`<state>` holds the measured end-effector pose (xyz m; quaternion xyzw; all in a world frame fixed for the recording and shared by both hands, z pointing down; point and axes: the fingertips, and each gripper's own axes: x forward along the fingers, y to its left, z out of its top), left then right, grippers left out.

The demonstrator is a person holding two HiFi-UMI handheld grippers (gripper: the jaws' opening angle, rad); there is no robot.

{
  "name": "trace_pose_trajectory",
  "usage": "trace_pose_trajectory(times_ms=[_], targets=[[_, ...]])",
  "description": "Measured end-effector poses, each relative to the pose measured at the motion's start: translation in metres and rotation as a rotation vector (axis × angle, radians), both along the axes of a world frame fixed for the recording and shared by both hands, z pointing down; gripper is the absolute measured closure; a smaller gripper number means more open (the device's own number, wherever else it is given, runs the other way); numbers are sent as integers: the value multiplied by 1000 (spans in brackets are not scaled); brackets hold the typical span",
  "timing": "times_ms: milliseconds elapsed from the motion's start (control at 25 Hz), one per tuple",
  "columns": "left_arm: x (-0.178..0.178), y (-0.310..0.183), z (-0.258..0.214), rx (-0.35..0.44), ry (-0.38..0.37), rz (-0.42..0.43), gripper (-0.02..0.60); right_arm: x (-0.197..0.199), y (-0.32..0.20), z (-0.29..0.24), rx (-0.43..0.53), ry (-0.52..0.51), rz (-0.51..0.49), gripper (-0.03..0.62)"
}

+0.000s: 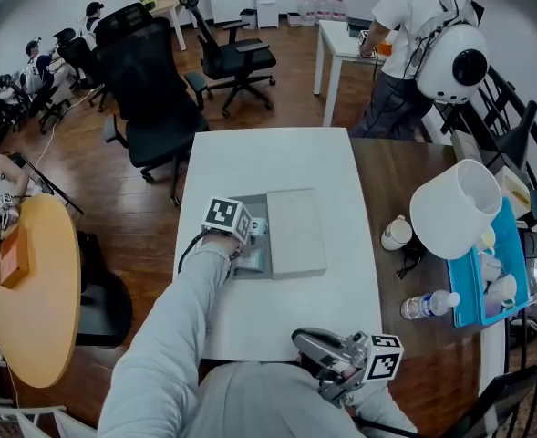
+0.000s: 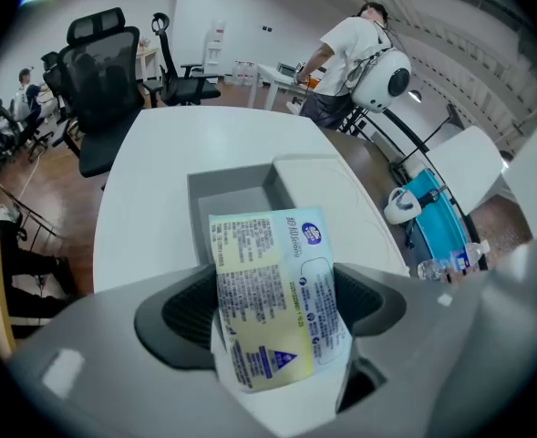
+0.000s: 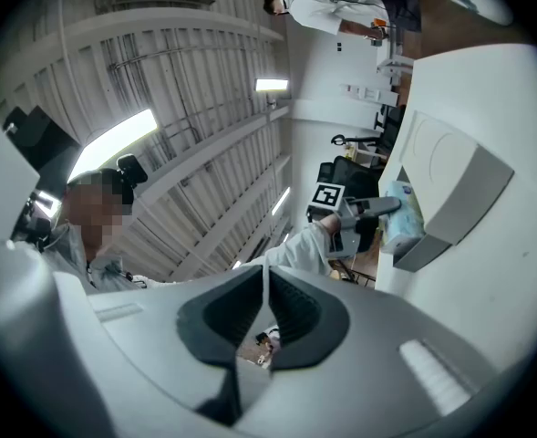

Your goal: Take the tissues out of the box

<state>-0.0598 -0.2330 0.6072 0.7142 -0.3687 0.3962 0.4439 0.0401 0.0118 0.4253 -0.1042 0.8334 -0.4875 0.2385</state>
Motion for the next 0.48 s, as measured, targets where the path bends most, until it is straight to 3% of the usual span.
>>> trace_pose_trajectory(times_ms=[120,240,360,480], targets=[[-2,0,-29,35,29,71,179,-5,1,-1,4,1,-8,588],[-6,9,-73,123,30,189,179,-8,2,-2,13,7,-18,588],[-11,44,-112,200,-19,380,179,-9,2,-3,13,6,-13,588],[-10,102,-124,239,-52,640,178,-10,3,-2,16,12,-9,588]])
